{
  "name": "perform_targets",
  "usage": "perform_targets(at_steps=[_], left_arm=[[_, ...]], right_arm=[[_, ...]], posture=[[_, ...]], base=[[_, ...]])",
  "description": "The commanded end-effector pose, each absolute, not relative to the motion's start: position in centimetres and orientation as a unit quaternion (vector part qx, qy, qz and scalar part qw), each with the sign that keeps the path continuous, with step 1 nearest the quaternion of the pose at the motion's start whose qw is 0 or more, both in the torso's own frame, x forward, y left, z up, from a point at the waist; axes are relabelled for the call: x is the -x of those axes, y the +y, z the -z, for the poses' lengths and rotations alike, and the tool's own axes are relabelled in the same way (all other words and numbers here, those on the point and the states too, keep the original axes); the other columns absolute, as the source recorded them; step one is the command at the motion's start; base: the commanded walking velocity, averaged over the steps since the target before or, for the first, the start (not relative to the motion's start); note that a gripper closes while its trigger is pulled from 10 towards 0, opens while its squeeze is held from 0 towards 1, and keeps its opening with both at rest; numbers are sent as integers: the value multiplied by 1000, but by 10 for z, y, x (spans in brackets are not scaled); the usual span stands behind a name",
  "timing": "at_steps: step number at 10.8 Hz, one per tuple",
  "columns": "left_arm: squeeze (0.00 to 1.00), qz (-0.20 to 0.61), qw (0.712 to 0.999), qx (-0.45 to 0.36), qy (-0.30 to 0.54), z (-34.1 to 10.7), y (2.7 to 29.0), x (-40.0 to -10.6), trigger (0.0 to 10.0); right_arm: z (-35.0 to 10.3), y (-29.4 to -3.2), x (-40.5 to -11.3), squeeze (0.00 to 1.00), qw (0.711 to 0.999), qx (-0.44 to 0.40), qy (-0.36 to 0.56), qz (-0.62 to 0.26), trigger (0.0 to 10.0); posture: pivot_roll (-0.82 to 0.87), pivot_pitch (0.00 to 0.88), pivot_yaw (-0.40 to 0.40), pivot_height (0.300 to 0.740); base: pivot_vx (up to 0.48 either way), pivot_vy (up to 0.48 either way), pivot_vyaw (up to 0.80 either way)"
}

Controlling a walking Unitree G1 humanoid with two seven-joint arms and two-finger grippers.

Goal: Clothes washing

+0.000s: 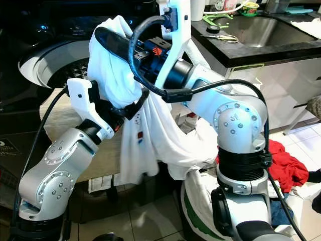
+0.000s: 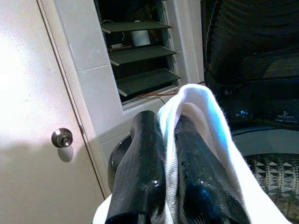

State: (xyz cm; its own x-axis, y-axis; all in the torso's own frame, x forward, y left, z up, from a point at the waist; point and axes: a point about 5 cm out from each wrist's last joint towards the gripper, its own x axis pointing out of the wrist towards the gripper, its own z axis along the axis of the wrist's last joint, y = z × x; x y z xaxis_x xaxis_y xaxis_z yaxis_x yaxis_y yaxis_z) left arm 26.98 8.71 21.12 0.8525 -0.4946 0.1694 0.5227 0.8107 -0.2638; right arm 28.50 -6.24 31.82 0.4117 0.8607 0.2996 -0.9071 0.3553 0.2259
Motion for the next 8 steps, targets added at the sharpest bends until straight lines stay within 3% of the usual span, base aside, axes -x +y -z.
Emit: perform_targets(at_steps=[1, 8], left_arm=[[0, 256, 955, 147, -37, -210, 88, -273, 0], [0, 269, 947, 172, -38, -212, 93, -270, 0]], right_arm=[[-321, -61, -283, 0, 821, -173, -68, -539, 0], [-325, -66, -286, 0, 827, -169, -78, -531, 0]], posture=[[-38, 0, -19, 719], [-35, 0, -14, 719]], base=[[0, 0, 0], [0, 0, 0]])
